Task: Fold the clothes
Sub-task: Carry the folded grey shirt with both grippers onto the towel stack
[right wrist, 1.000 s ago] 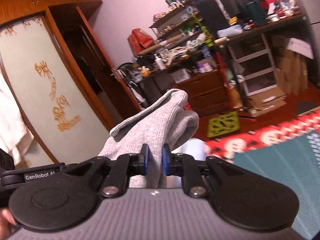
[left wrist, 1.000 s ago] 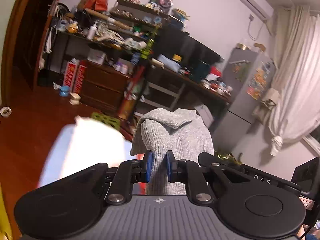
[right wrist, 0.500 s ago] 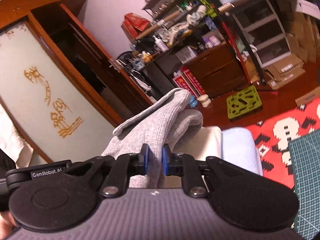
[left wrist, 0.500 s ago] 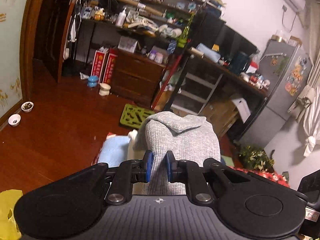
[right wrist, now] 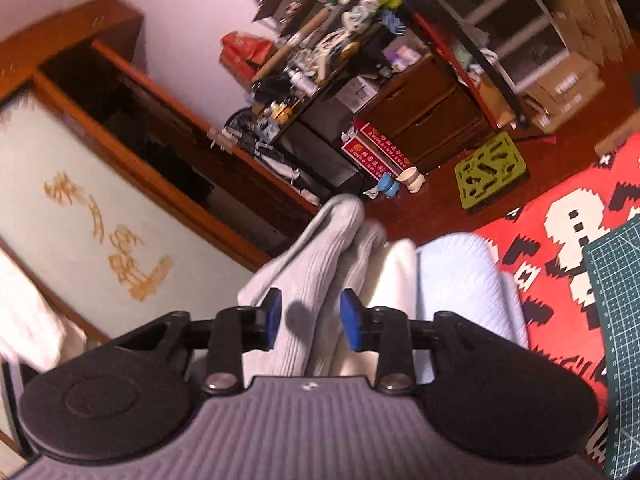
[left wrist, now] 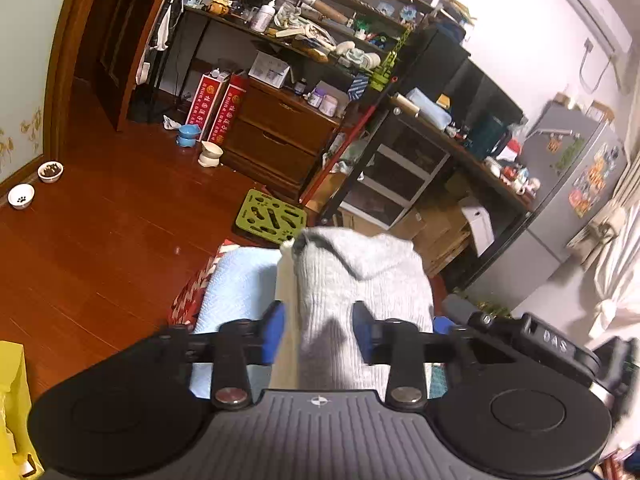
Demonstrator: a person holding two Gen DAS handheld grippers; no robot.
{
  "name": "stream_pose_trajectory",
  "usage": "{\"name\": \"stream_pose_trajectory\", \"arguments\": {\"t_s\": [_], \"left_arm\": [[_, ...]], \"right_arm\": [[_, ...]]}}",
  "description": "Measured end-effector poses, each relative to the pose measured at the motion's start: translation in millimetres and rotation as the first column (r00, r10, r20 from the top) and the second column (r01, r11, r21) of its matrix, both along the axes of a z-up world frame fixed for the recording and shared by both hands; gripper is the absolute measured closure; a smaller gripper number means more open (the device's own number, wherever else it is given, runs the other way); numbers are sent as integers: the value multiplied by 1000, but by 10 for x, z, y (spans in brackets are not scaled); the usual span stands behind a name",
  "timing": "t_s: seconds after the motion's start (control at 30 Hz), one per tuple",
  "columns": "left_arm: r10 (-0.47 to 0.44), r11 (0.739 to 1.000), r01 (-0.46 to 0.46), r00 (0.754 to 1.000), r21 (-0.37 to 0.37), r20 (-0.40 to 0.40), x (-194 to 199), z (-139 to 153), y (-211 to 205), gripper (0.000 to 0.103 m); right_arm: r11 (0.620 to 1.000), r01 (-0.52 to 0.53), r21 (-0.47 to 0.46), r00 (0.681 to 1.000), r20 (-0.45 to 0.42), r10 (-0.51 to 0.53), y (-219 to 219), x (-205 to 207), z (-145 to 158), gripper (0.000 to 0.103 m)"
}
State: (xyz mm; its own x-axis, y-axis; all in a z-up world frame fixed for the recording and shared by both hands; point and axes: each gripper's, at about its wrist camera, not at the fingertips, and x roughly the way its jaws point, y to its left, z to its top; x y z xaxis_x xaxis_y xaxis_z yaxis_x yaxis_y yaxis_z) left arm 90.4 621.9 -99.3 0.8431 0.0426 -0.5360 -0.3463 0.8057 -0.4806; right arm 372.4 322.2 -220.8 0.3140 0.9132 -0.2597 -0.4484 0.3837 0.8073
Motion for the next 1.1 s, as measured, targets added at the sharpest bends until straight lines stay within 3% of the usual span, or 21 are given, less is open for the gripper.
{"name": "stream_pose_trajectory", "arguments": {"t_s": [0.1,0.17,0.33,0.4,0.43,0.47,0.5,0.53,0.6,0.73,0.87,0.97,1.1], "left_arm": [[1,999,0,1000,-55,23,71,80,163,56],[1,996,1,1000,-90,26,207,83,276,46],[-6,981,-1,999,-193,-36,635,-76,458,46],[1,980,-13,998,-197,-61,747,-145,478,54],[1,981,-16,997,-191,-79,798,-175,476,62],[-5,983,-14,995,-183,-101,846,-202,466,75],[-9,985,-10,994,-172,-110,882,-217,448,83],[-12,987,-6,994,-161,-109,910,-224,422,90],[-20,994,12,997,-104,-76,895,-204,357,94],[-40,999,39,998,-24,-39,879,-195,283,94],[-24,1000,24,999,-10,-27,742,-182,299,78],[-4,1000,4,1000,-18,-8,587,-149,325,73],[-43,992,45,999,121,-22,303,61,117,66]], "right_arm": [[999,-10,53,994,-104,15,-37,363,-66,45],[995,-35,91,984,-173,51,5,591,-146,44],[995,-80,64,973,-214,92,210,913,-263,44],[994,-102,35,971,-215,107,296,988,-302,44],[994,-106,18,971,-214,107,329,1016,-326,45],[994,-110,1,971,-213,108,361,1035,-349,54],[993,-116,-17,971,-213,110,392,1046,-372,73],[993,-118,-24,971,-210,111,419,1050,-379,85],[993,-116,-16,978,-176,111,465,1016,-344,91],[991,-113,-64,991,58,117,508,844,-241,90],[994,-88,-66,995,32,90,416,867,-372,68],[998,-62,16,997,-35,62,187,882,-432,68],[994,-95,56,991,-88,100,-28,765,-492,70]]}}
